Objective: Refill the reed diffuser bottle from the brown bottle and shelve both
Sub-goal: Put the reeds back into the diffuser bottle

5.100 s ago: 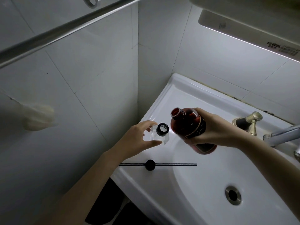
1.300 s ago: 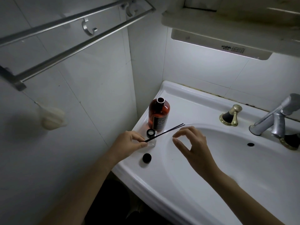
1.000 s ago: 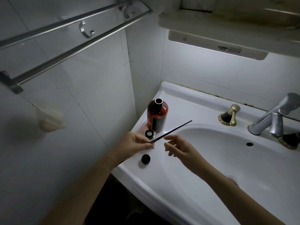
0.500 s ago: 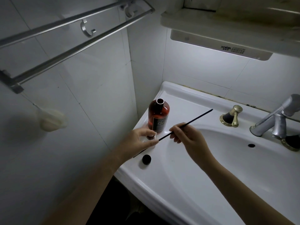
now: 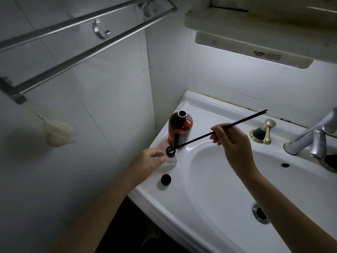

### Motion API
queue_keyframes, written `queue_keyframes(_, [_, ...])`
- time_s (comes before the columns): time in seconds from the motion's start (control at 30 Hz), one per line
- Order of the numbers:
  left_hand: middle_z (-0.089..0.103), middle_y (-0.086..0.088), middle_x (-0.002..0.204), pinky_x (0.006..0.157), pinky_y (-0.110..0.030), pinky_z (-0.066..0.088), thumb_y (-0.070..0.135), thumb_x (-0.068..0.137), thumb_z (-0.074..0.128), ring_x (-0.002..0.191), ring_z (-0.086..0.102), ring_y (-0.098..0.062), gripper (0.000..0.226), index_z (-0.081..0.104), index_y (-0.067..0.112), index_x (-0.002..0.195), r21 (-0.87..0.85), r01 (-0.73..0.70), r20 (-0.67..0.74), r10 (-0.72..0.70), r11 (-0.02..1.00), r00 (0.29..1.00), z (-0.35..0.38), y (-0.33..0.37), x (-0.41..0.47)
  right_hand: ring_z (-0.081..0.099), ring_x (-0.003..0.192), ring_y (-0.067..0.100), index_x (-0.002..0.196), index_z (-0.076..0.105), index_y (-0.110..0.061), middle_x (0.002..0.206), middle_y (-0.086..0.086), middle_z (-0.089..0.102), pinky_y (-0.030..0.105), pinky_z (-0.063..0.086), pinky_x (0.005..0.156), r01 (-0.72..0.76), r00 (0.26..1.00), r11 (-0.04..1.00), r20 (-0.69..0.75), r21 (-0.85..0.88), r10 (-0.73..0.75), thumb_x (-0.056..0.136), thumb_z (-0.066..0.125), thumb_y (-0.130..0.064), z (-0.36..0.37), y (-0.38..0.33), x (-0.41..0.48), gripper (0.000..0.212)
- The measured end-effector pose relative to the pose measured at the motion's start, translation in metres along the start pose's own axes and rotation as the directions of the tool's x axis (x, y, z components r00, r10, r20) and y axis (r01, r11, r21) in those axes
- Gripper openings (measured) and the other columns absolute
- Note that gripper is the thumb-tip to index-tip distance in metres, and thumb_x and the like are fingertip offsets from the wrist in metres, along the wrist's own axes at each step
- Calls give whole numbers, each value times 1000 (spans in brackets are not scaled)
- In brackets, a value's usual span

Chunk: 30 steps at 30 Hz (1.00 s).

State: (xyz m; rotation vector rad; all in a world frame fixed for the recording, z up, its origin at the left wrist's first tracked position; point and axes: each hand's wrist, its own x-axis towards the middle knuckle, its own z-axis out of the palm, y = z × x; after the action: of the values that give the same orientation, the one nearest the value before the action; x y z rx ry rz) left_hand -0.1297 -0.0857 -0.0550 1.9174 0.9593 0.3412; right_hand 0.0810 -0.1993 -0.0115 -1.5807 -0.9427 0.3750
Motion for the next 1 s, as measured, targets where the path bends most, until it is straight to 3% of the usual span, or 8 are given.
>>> queue_keyframes(0.1, [65,4,107,84,-17,36,29,85,57,102,57,-6,19,63,21,101,28,5,17,-5,1000,1000,2,-3,0,63,60,6,86,63,-8,66,2,65,12,48,59,10,1000,1000,-8,-22,-10,89,54,-14,0,2,1,12])
queue_keyframes(0.27, [64,4,108,79,-10,36,29,83,60,100,56,-5,21,63,21,103,79,2,22,-4,997,1000,8,-11,1,64,63,8,87,63,-8,68,3,65,11,48,60,9,1000,998,6,-59,-9,89,54,-13,3,5,1,11])
queue_keyframes(0.43, [57,11,103,82,-18,36,29,78,65,100,54,-6,29,62,21,106,194,4,66,-17,981,998,16,-19,1,63,62,11,86,64,-8,68,5,66,15,51,62,0,999,996,44,-88,3,89,55,-14,12,6,0,11])
queue_keyframes(0.53, [55,5,113,88,-25,41,29,76,66,103,52,-10,39,57,19,112,258,1,126,-34,966,991,23,-23,-2,64,62,12,87,65,-7,68,3,66,21,53,64,-19,996,996,90,-91,28,88,56,-15,19,6,-1,12])
queue_keyframes(0.67, [51,0,119,89,-30,43,30,74,65,107,52,-16,48,52,17,118,388,-48,195,-31,920,980,32,-27,-4,60,57,4,85,65,-8,67,0,66,15,50,60,-10,987,995,159,-100,26,87,58,-14,28,3,-1,9])
queue_keyframes(1.0, [50,2,99,74,-27,42,25,75,61,87,51,-17,21,56,16,94,419,-96,175,24,903,984,40,-30,-5,61,64,9,92,61,-16,74,-6,65,11,48,59,-88,926,990,357,-109,121,88,57,-15,38,4,-1,6])
